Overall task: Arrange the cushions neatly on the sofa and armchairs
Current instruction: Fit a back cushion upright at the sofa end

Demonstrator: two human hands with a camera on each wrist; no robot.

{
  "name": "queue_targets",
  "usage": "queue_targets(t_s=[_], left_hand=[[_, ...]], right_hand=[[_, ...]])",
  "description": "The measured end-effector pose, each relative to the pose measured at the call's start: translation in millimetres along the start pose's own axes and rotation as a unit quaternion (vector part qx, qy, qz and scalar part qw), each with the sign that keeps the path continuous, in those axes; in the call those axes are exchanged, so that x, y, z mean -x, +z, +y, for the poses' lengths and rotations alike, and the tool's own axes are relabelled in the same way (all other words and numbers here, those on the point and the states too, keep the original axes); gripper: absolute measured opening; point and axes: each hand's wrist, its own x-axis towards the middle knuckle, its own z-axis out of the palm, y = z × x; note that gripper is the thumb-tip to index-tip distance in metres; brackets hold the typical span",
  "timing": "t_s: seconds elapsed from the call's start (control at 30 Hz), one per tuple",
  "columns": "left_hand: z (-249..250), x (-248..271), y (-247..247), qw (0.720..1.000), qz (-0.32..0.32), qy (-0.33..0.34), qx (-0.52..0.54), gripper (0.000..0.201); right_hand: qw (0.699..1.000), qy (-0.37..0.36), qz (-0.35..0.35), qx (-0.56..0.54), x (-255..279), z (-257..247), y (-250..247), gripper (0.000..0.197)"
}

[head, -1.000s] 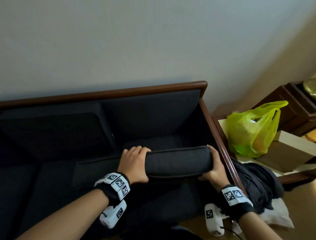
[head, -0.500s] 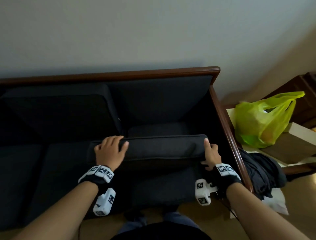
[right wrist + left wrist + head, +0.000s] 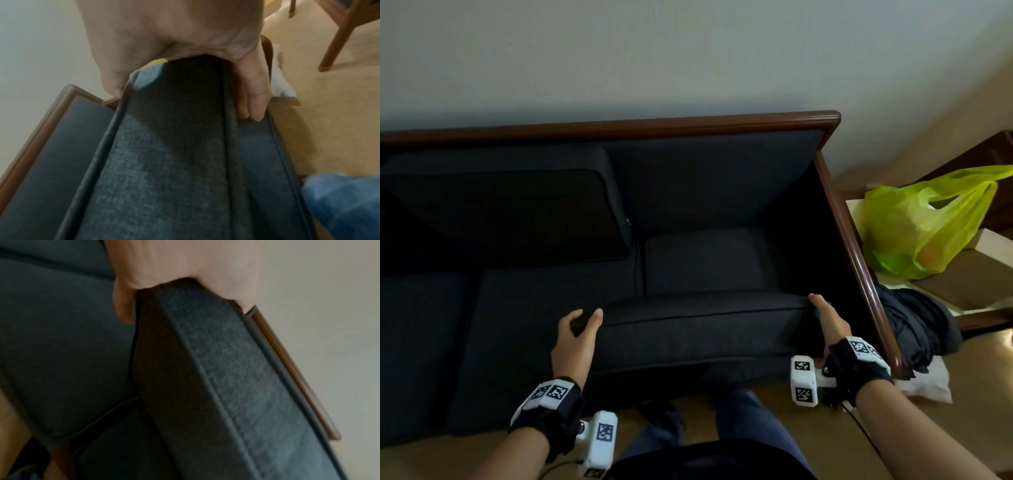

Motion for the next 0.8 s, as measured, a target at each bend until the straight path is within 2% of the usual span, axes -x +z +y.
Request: queue_targets(t_s=[0.1,0.2,0.3,0.47,0.53,0.67,0.73,0.8], left_hand=[[-12,-7,-6,0.994,-0.044,-0.079,0.058,0.074],[-8,-7,-4,0.982,-0.087,-0.122,0.112,0.062],[2,-4,6,0.983,-0.082,-0.116,0.119,0.048],[17,-9,18,0.981,-0.043,-0.118,0.146,0.054],[29,-15,25,0.981,-0.045,-0.116,0.151,0.06],[68,-24,46,0.981,-0.053,-0.087,0.168,0.05],[93,-31,62,0.98,-0.044,-0.064,0.183,0.051],[123,-40,78,0.979,-0.044,-0.036,0.197,0.063]], right_hand=[[0.999,0.039,0.018,-0.033,2,6,-3,0.101],[0.997,0.045,0.03,-0.054,-3,16,-7,0.089],[0.997,0.015,0.042,-0.058,-8,11,-9,0.064],[0.995,-0.009,0.067,-0.073,-23,-23,-9,0.046],[0.994,-0.017,0.069,-0.079,-27,-43,-9,0.046],[0.991,-0.059,0.087,-0.085,-36,-95,-14,0.071],[0.989,-0.098,0.052,-0.094,-48,-127,-15,0.065],[0.99,-0.12,0.01,-0.071,-60,-159,-10,0.059]])
